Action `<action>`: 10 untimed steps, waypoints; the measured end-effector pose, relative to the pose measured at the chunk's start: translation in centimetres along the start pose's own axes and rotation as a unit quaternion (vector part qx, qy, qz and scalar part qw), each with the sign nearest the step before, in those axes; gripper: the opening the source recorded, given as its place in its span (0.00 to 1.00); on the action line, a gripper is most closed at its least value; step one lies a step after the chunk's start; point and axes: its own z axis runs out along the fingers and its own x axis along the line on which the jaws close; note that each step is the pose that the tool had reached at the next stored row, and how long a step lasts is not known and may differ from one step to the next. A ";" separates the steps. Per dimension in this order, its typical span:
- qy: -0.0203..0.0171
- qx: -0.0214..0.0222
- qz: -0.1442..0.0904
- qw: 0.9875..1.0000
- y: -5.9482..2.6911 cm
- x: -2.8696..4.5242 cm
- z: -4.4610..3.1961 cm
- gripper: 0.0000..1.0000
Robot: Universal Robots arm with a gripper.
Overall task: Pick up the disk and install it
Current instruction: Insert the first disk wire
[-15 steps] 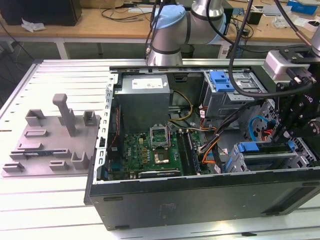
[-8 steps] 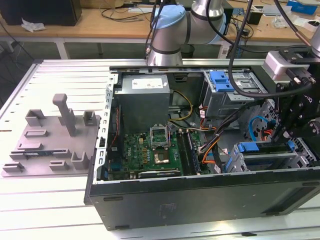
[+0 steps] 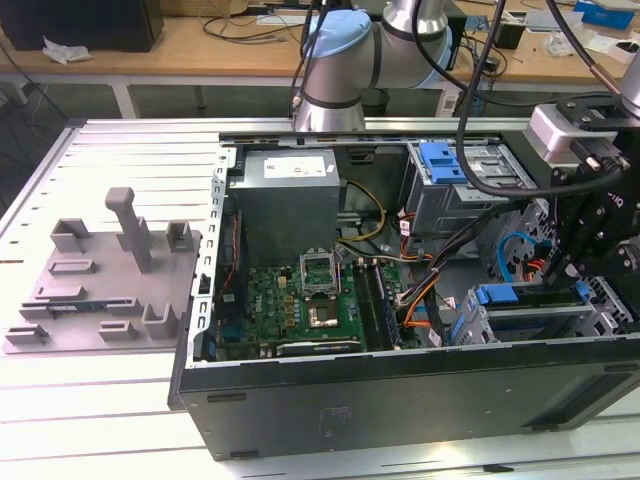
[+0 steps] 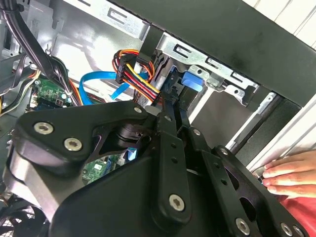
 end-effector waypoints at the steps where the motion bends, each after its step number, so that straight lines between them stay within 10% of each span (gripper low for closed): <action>1: 0.000 0.000 0.000 1.000 0.00 0.00 0.02 0.16; 10: 0.000 0.000 0.000 1.000 0.00 0.00 0.17 0.16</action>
